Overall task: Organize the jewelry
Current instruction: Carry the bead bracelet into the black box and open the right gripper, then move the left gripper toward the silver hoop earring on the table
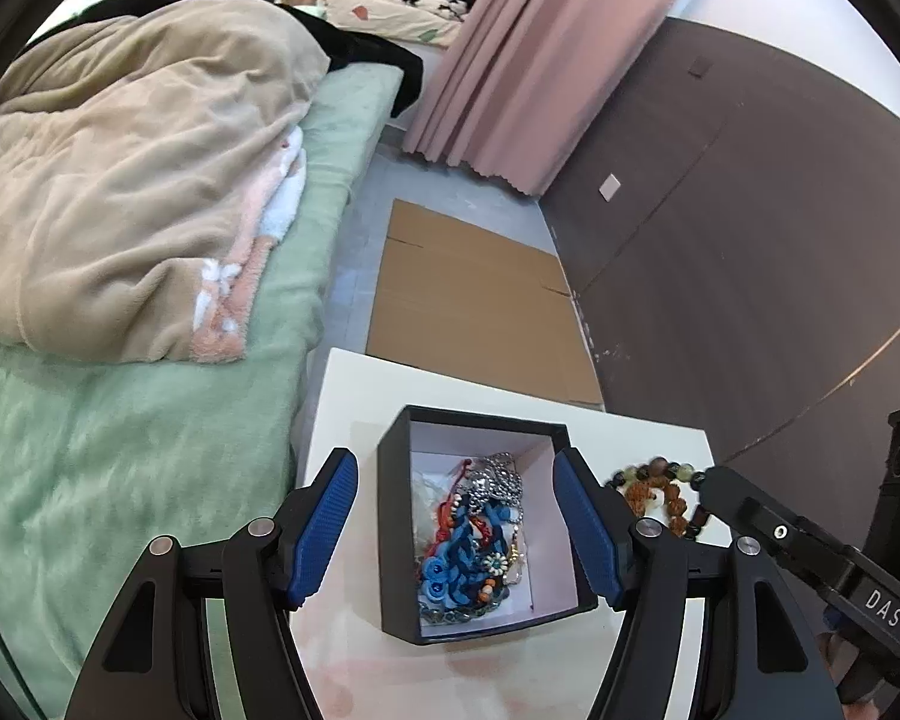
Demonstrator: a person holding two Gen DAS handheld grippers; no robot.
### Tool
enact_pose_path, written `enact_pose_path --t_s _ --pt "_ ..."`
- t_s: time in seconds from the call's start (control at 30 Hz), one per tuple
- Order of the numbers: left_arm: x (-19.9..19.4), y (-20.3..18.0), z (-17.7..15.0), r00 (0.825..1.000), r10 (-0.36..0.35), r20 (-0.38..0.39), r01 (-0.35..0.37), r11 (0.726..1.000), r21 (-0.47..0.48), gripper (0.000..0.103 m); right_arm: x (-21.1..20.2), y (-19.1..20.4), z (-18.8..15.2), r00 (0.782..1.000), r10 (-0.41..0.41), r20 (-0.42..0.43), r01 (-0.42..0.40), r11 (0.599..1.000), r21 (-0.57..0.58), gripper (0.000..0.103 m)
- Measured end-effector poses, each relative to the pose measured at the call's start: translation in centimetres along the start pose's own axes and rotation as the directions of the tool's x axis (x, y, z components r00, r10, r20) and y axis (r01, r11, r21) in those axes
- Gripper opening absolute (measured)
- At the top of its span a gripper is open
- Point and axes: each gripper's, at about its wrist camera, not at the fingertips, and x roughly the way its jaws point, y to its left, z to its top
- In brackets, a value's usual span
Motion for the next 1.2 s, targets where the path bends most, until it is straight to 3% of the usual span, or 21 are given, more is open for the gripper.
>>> enact_pose_path --t_s 0.17,0.2,0.27,0.4,0.7,0.8,0.83,0.97,1.2 --pt "-0.5 1.1 0.5 1.000 0.000 0.011 0.000 1.000 -0.029 0.068 2.0 2.1 0.0 0.998 0.061 -0.011 -0.061 0.997 -0.039 0.013" --pt "-0.6 1.3 0.6 1.000 0.001 0.014 0.000 0.999 -0.035 0.068 2.4 2.3 0.0 0.998 0.051 -0.034 -0.052 0.998 -0.043 0.019" --pt "-0.7 1.6 0.7 1.000 -0.001 0.016 0.002 0.999 -0.049 0.068 2.7 2.1 -0.2 0.999 0.020 -0.049 -0.022 0.999 -0.039 0.056" --pt "-0.8 1.7 0.7 1.000 -0.003 0.016 0.004 0.999 -0.049 0.068 1.3 0.4 -0.1 1.000 0.000 -0.029 0.000 1.000 0.009 0.057" --pt "-0.9 -0.4 -0.2 1.000 -0.013 0.013 0.013 1.000 0.006 0.068 -3.0 -3.4 -0.8 0.987 -0.159 -0.025 0.160 0.985 0.058 0.057" --pt "-0.8 -1.6 -0.8 1.000 -0.014 0.008 0.014 0.999 0.033 0.068 -3.9 -4.7 -1.2 0.984 -0.174 -0.035 0.176 0.981 0.082 0.057" --pt "-0.7 -2.2 -1.0 1.000 -0.016 0.004 0.016 0.999 0.044 0.068 -4.1 -5.1 -1.3 0.983 -0.179 -0.037 0.181 0.979 0.088 0.058" --pt "-0.4 -3.9 -2.0 1.000 -0.028 -0.008 0.029 0.996 0.083 0.068 -5.1 -6.6 -1.8 0.979 -0.203 -0.038 0.206 0.971 0.123 0.078" --pt "0.6 -7.5 -3.8 0.998 -0.041 -0.037 0.047 0.984 0.170 0.068 -7.0 -8.9 -2.4 0.964 -0.262 -0.046 0.266 0.948 0.175 0.078"
